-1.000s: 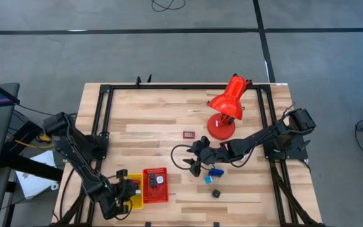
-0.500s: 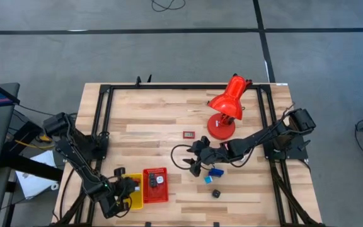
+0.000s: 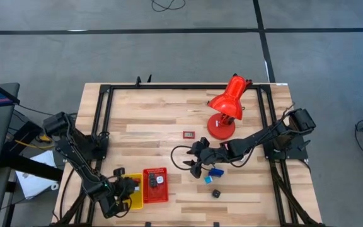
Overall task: Pick & Place Office items
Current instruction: Put the white digital clock into the yellow bin, then put the red digital clock into the yellow bin
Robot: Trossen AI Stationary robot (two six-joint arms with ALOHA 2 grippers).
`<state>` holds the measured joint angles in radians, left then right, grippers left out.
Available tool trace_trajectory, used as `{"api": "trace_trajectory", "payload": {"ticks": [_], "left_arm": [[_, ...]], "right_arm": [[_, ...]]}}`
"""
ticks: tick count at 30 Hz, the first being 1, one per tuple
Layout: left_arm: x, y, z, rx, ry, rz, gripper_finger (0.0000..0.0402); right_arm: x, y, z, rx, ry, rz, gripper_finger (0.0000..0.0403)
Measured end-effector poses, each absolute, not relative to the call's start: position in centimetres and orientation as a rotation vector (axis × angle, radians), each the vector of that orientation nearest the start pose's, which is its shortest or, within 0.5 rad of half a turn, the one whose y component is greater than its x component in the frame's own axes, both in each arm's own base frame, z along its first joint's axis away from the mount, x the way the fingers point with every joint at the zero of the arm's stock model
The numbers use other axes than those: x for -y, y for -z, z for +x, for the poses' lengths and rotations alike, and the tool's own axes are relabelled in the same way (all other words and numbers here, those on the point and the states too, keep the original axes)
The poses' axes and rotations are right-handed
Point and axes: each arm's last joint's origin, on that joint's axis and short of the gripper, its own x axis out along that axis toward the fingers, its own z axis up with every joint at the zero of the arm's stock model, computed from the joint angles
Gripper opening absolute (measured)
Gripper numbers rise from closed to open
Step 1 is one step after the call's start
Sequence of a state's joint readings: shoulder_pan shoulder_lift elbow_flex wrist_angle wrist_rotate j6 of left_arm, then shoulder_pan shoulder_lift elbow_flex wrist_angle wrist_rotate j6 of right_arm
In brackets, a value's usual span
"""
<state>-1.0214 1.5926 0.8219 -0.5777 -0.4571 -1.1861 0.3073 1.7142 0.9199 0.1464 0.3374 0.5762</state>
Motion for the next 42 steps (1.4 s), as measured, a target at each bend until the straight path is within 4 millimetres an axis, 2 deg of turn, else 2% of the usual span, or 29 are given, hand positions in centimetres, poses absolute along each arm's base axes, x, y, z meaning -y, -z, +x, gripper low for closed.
{"api": "trace_trajectory", "payload": {"ticks": [9, 12, 17, 21, 24, 30, 32, 38, 42], "left_arm": [[20.9, -18.2, 14.3, -1.026, -0.092, -0.252, 0.0131], [20.1, -19.4, 14.1, -0.975, -0.107, -0.260, 0.0148], [18.5, -20.9, 14.4, -0.904, -0.136, -0.232, 0.0200], [17.2, -21.8, 15.4, -0.843, -0.164, -0.201, 0.0248], [16.1, -22.3, 16.1, -0.820, -0.191, -0.184, 0.0277], [14.3, -22.7, 17.5, -0.810, -0.235, -0.146, 0.0311], [13.7, -22.7, 17.9, -0.813, -0.252, -0.131, 0.0318], [12.2, -22.7, 19.0, -0.812, -0.322, -0.142, 0.0330], [11.7, -22.7, 19.3, -0.820, -0.321, -0.097, 0.0333]], "right_arm": [[-9.3, -17.3, 33.4, -0.605, 0.218, 0.346, 0.0234], [-8.5, -17.1, 33.5, -0.618, 0.258, 0.390, 0.0234], [-5.9, -16.2, 33.3, -0.739, 0.300, 0.421, 0.0241], [-4.6, -16.2, 33.4, -0.767, 0.273, 0.275, 0.0261], [-3.7, -16.2, 33.5, -0.766, 0.286, 0.173, 0.0270], [-1.3, -15.7, 33.2, -0.834, 0.362, 0.161, 0.0271], [-0.5, -15.7, 33.2, -0.835, 0.380, 0.165, 0.0272], [0.5, -15.7, 33.3, -0.850, 0.318, -0.009, 0.0272], [1.1, -15.0, 32.9, -0.814, 0.291, -0.068, 0.0272]]}}
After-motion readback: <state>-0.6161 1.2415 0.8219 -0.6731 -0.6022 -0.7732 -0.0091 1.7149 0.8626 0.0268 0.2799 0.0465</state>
